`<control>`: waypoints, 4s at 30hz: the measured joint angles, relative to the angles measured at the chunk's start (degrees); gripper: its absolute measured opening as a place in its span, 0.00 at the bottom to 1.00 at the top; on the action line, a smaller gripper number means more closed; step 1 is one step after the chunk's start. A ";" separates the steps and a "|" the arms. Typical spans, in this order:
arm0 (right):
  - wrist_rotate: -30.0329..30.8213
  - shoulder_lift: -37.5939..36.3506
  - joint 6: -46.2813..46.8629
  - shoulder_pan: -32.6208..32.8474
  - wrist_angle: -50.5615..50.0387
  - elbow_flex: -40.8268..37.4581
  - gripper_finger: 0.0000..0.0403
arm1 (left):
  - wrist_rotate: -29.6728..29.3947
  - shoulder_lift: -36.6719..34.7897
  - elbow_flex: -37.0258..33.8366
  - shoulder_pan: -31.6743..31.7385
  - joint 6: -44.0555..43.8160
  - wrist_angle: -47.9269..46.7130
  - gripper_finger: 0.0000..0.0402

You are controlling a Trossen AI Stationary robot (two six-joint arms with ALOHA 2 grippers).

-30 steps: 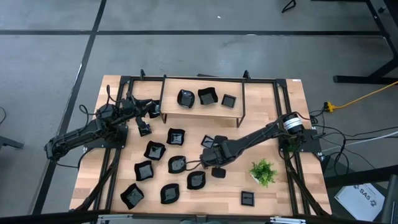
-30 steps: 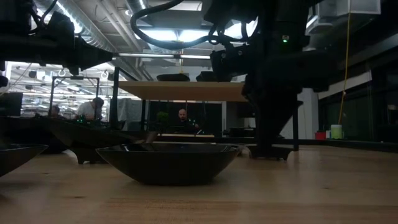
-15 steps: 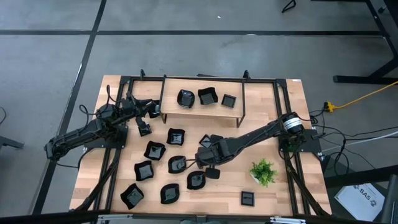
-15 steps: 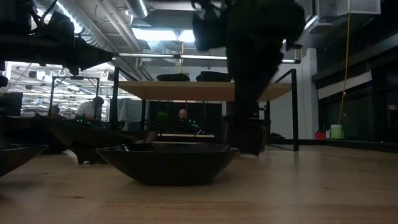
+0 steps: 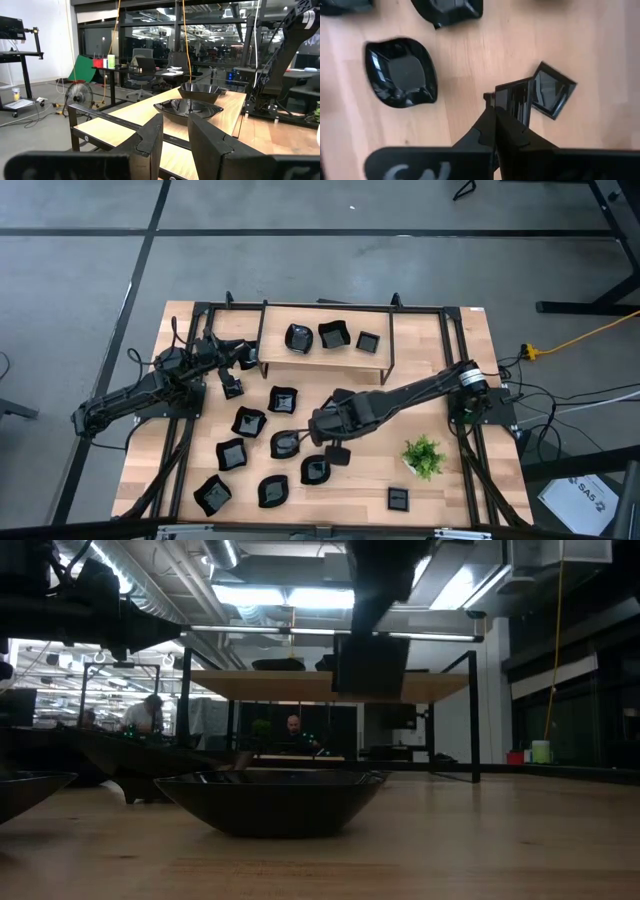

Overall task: Pick & Place Mini shaped plates
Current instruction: Stack the square plate on top of the square plate on the shelf

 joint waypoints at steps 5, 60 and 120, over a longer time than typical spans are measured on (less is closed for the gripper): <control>3.36 0.00 -0.03 -1.19 -6.73 7.12 0.00 | -0.01 -0.01 0.00 0.02 0.03 0.00 0.21; 24.22 -11.56 -6.10 -19.27 -16.73 -5.73 0.00 | -0.02 0.01 0.01 0.02 0.04 0.00 0.21; -1.28 -11.50 -5.35 -19.87 -15.36 -5.68 0.29 | -0.02 0.01 -0.01 0.02 0.00 -0.02 0.21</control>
